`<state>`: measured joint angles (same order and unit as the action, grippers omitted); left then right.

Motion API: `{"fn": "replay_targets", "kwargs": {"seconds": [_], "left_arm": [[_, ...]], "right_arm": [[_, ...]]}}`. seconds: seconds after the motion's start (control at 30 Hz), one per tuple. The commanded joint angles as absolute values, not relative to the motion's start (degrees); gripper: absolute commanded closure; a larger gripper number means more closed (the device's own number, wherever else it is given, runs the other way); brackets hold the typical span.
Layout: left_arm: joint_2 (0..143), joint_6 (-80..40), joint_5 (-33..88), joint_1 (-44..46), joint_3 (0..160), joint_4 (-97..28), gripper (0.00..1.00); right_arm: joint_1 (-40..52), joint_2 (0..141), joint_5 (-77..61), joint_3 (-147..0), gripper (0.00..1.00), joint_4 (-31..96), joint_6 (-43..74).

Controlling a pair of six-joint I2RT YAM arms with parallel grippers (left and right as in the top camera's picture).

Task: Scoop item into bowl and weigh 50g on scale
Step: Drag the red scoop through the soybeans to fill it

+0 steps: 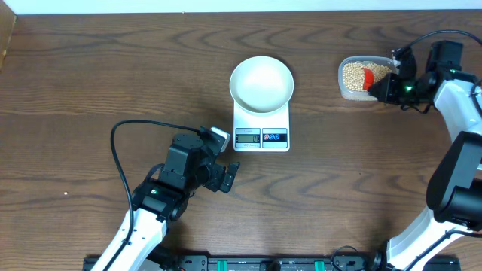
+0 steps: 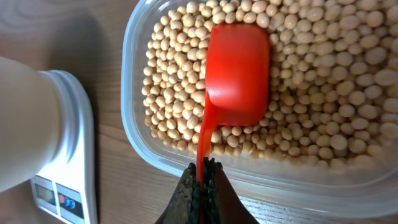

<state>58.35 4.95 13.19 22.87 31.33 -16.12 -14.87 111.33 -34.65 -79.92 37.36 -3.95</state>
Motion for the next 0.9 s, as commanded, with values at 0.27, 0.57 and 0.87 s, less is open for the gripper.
{"fn": "replay_targets", "kwargs": {"seconds": [0.27,0.57,0.87], "left_arm": [[58.3,5.8,12.6,22.5,32.7,-16.2,0.02],[58.3,5.7,12.6,22.5,32.7,-16.2,0.02],[58.3,5.8,12.6,22.5,32.7,-16.2,0.02]], "right_arm": [[-21.9,113.0,-51.6,-79.8,0.99,37.7,-1.1],[-24.7,113.0,-54.6,-79.8,0.99,38.6,-1.0],[-27.1,113.0,-54.6,-79.8,0.99,39.0,1.1]]}}
